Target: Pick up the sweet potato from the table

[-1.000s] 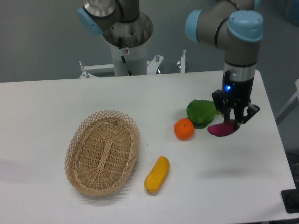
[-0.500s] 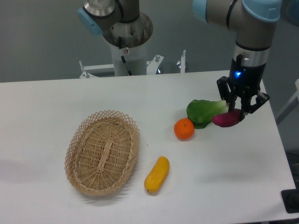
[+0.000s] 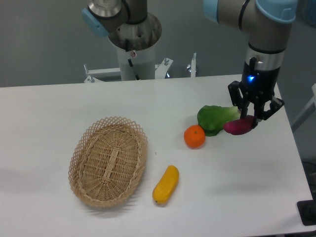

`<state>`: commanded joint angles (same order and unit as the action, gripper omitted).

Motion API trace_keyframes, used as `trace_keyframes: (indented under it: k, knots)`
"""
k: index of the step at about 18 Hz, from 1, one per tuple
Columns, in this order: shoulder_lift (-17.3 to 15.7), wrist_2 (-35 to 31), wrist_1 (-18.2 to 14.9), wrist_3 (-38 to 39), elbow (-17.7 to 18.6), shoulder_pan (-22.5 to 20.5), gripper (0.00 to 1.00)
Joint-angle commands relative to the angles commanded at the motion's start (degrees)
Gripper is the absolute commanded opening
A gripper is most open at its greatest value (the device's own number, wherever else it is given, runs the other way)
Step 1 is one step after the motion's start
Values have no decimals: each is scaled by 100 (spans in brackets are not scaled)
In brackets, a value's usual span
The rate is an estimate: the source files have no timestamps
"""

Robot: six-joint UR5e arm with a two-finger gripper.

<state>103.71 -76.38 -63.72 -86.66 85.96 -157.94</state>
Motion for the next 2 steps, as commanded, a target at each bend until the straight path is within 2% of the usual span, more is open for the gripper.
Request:
trace_keyframes:
  k: [2]
  knots:
    - [0,9,17,0,0,0,23]
